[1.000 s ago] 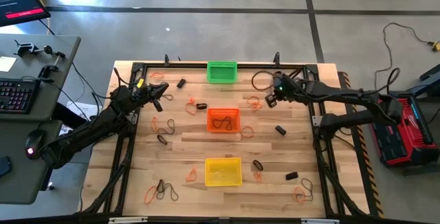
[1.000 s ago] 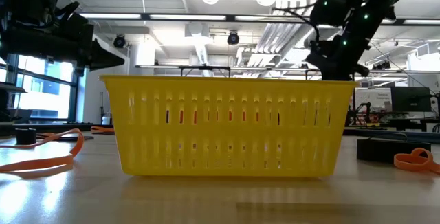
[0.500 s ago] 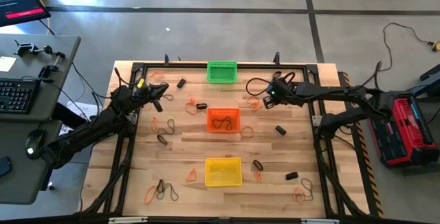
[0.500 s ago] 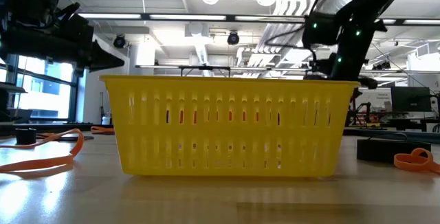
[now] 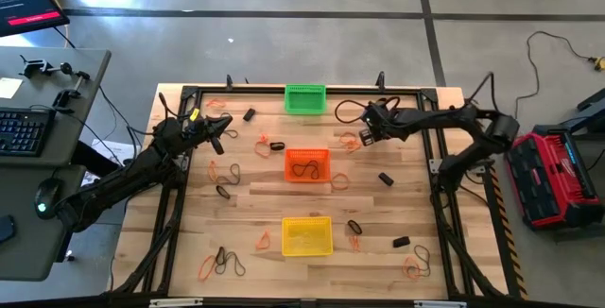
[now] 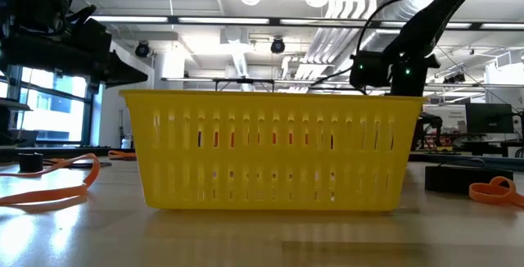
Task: Sort rubber bands into baskets
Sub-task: Put the orange rubber band into the yellow bin
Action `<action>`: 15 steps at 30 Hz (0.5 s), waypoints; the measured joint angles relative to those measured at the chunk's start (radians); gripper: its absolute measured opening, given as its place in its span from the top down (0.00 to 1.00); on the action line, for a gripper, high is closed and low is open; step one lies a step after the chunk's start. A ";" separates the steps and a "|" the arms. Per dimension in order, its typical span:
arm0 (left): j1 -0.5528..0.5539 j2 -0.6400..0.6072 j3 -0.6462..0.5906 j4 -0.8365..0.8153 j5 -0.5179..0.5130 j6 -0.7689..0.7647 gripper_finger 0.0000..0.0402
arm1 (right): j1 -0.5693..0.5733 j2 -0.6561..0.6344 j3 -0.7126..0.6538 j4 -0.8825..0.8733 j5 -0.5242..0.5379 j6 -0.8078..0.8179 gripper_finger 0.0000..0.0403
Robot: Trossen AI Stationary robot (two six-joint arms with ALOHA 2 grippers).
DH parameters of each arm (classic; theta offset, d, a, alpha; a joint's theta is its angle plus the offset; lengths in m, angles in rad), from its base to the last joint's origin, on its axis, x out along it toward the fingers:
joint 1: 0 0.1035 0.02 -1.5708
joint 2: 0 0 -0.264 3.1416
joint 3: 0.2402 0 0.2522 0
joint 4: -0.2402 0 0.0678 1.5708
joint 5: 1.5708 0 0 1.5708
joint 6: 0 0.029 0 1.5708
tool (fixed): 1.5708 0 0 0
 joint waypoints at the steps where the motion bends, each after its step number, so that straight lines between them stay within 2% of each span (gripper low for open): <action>1: 0.000 0.000 0.000 0.000 0.000 0.000 1.00 | -0.002 0.006 0.000 0.002 -0.001 -0.003 0.74; 9: 0.000 0.000 0.000 0.000 0.000 0.000 1.00 | -0.004 0.000 0.001 0.000 -0.043 -0.050 0.98; 15: 0.000 0.000 0.000 0.000 0.000 0.000 1.00 | 0.009 -0.058 -0.001 -0.022 -0.082 -0.079 0.99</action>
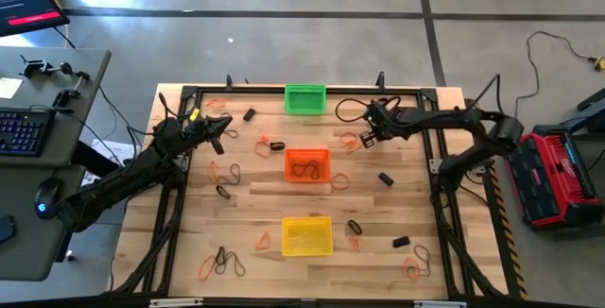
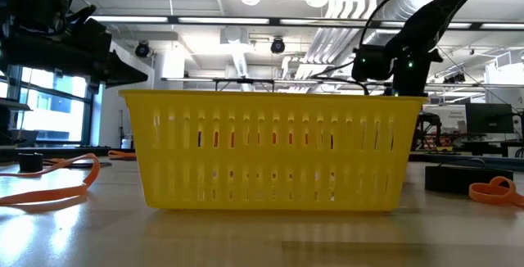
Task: Sort rubber bands into baskets
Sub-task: Put the orange rubber band into the yellow bin
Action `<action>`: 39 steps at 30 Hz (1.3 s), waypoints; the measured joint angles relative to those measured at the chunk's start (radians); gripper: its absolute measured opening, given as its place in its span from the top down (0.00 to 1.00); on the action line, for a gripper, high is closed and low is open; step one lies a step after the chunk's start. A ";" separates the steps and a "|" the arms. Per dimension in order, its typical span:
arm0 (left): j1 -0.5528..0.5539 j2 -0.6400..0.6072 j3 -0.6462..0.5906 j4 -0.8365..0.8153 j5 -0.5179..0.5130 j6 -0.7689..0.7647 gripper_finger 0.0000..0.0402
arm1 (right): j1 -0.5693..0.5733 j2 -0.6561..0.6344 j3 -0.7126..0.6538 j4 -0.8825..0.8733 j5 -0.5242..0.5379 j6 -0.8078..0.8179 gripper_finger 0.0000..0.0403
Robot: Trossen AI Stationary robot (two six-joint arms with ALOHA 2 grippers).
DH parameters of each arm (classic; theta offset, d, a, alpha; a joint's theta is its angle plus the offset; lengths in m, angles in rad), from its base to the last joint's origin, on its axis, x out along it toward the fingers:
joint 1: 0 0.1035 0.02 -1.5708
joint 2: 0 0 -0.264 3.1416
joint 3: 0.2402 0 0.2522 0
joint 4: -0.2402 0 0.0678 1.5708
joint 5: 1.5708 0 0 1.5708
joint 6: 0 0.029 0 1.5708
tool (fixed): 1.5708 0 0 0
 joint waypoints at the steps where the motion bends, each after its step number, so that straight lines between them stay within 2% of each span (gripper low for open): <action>1: 0.000 0.000 0.000 0.000 0.000 0.000 1.00 | 0.011 -0.015 0.000 -0.006 -0.001 -0.007 0.99; 11: 0.000 0.000 0.000 0.000 0.015 0.000 1.00 | 0.183 -0.175 0.000 -0.023 -0.002 0.029 1.00; 18: -0.006 0.000 0.000 0.003 0.253 0.051 1.00 | 0.357 -0.200 0.030 -0.026 0.000 0.064 1.00; 21: -0.027 0.000 0.000 0.002 0.289 0.069 1.00 | 0.439 -0.200 0.068 -0.023 0.003 0.082 1.00; 30: -0.106 0.000 0.000 0.002 0.305 0.124 1.00 | 0.684 -0.199 0.188 0.055 -0.002 0.083 1.00; 39: -0.155 0.000 0.000 0.002 0.306 0.131 1.00 | 0.864 -0.133 0.235 0.269 -0.092 0.058 1.00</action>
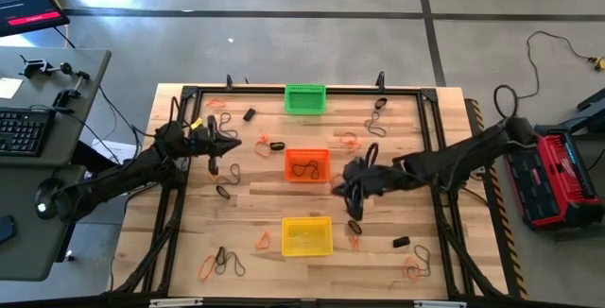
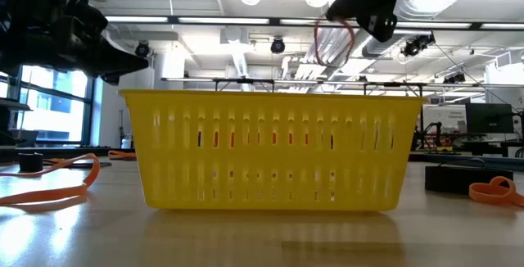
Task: Sort rubber bands into baskets
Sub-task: Put the orange rubber band into the yellow bin
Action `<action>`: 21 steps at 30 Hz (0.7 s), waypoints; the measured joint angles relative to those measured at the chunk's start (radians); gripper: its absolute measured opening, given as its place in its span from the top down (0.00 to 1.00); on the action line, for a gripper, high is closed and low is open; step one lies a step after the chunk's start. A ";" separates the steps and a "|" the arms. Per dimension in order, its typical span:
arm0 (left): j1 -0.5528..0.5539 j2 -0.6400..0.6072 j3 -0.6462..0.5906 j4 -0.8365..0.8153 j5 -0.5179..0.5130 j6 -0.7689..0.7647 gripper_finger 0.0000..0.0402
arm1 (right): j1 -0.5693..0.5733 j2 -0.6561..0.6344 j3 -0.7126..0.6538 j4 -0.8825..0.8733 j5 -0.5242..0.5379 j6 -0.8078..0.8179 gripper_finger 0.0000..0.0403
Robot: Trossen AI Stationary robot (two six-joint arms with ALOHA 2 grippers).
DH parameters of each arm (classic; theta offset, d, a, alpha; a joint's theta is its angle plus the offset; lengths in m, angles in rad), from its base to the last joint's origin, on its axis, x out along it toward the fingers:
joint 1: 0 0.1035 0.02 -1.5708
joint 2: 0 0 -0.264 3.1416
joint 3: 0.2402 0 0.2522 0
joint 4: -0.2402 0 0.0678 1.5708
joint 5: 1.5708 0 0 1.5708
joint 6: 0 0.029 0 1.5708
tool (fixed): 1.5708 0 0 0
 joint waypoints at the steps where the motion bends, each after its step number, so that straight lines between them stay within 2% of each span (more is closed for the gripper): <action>1: -0.006 0.000 0.000 0.000 0.000 0.000 1.00 | 0.016 0.018 0.005 0.017 -0.003 0.000 1.00; 11: -0.066 0.000 0.000 -0.029 0.001 0.018 1.00 | 0.109 0.239 0.114 0.117 -0.058 0.011 1.00; 21: -0.095 0.000 0.000 -0.046 0.001 0.023 1.00 | 0.116 0.473 0.257 0.139 -0.137 0.086 1.00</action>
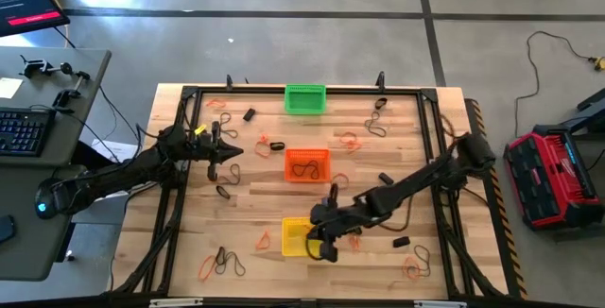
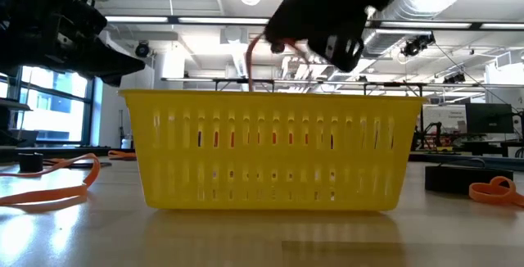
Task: Sort rubber bands into baskets
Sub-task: Put the orange rubber band into the yellow bin
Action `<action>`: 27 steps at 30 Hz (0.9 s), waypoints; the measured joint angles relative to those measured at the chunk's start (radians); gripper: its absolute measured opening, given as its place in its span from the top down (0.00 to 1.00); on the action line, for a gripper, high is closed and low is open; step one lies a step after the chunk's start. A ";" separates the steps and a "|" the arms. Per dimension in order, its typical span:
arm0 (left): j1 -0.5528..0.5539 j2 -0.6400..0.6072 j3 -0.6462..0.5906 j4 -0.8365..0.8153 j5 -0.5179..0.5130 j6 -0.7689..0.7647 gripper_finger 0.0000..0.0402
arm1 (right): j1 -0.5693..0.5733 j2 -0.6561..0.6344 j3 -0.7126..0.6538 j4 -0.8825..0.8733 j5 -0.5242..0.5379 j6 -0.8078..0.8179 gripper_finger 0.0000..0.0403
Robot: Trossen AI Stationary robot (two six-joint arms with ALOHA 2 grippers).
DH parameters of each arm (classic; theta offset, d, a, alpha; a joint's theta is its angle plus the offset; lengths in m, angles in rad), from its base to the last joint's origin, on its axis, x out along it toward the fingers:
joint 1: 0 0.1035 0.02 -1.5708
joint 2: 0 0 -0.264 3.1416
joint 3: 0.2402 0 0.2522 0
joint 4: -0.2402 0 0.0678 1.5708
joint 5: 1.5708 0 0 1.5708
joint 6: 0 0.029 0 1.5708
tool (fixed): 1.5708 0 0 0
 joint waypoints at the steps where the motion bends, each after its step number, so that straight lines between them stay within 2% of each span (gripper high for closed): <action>1: 0.000 0.000 0.000 0.000 0.000 0.002 1.00 | -0.004 0.023 0.010 0.003 -0.016 0.007 1.00; 10: 0.000 0.000 0.000 0.000 -0.002 0.001 1.00 | -0.043 0.109 0.055 -0.017 -0.047 0.036 1.00; 16: 0.000 0.000 0.000 0.000 -0.010 -0.004 1.00 | -0.069 0.110 0.055 -0.123 -0.044 0.053 1.00; 27: 0.000 0.000 0.000 -0.028 -0.134 -0.023 1.00 | -0.078 0.110 0.055 -0.159 -0.049 0.043 1.00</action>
